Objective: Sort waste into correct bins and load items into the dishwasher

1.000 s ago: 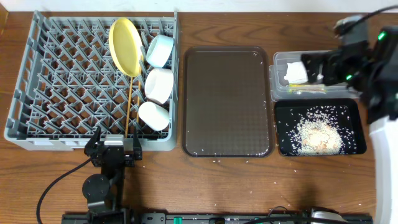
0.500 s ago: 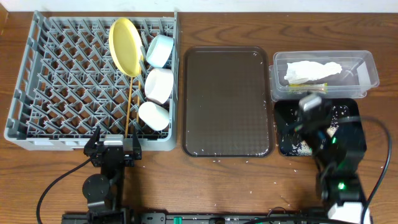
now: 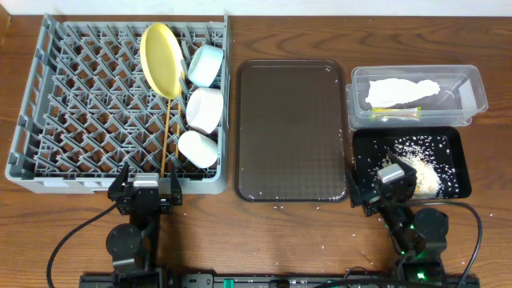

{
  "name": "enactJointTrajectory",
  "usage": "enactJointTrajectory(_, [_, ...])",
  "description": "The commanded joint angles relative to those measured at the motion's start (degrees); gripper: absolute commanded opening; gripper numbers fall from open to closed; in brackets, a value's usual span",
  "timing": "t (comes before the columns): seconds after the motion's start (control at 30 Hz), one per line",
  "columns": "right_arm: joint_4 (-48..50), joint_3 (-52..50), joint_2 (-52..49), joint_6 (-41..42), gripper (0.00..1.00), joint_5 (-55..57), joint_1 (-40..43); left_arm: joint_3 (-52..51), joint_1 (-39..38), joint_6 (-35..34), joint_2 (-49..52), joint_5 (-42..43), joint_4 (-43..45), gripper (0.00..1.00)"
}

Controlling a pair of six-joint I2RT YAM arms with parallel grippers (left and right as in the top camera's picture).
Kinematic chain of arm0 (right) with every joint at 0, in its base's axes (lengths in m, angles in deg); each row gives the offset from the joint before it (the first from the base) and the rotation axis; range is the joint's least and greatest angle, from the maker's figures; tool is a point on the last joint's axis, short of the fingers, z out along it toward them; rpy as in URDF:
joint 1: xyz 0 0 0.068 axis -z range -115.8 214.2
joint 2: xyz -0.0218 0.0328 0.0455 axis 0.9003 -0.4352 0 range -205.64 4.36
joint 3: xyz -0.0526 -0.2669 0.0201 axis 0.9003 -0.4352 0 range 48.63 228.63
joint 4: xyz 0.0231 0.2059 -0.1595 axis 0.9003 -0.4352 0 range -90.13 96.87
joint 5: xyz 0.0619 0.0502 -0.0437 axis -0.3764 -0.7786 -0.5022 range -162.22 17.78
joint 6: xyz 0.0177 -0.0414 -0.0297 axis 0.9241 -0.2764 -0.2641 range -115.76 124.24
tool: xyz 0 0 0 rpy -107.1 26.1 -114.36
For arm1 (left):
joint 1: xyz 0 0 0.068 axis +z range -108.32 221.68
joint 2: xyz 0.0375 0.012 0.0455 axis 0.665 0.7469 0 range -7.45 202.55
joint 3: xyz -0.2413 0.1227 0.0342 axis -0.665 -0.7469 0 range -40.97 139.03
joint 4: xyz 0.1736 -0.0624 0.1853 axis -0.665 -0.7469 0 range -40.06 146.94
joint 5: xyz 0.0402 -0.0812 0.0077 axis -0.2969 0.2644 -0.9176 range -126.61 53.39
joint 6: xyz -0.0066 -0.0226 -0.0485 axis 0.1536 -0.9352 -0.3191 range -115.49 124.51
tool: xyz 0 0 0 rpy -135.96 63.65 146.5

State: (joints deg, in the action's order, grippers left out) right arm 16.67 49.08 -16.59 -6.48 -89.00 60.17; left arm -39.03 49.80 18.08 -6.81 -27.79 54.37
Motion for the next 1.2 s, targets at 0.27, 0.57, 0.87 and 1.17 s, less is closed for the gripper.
enactJointTrajectory(0.27, [-5.14, -0.13, 6.93, 0.83, 0.99, 1.7, -1.36, -1.55, -0.22, 0.33, -0.35, 0.37, -0.94, 0.93])
enactJointTrajectory(0.57, [-12.85, -0.13, 17.46, 0.96, 0.99, 1.77, -1.29, -1.55, -0.22, 0.33, -0.35, 0.37, -0.94, 0.93])
enactJointTrajectory(0.87, [-12.79, -0.13, 20.68, 1.01, 0.99, 1.95, -1.29, -1.55, -0.22, 0.33, -0.35, 0.37, -0.94, 0.93])
enactJointTrajectory(1.17, [-12.81, -0.13, 20.61, 1.01, 0.99, 1.95, -1.29, -1.55, -0.22, 0.33, -0.35, 0.37, -0.94, 0.93])
